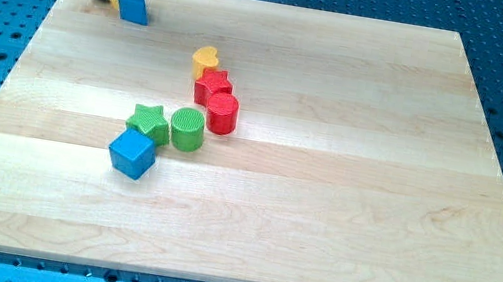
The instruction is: Separate the red blocks
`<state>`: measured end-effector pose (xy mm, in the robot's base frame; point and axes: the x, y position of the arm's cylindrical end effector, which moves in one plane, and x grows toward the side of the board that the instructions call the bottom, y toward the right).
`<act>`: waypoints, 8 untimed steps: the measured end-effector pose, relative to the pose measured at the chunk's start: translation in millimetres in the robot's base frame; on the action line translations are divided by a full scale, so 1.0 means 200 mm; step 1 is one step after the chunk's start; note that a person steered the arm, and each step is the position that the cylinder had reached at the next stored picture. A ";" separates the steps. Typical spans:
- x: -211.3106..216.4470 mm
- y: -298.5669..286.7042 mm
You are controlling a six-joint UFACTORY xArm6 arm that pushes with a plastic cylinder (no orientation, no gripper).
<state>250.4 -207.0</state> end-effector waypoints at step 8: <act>0.74 0.90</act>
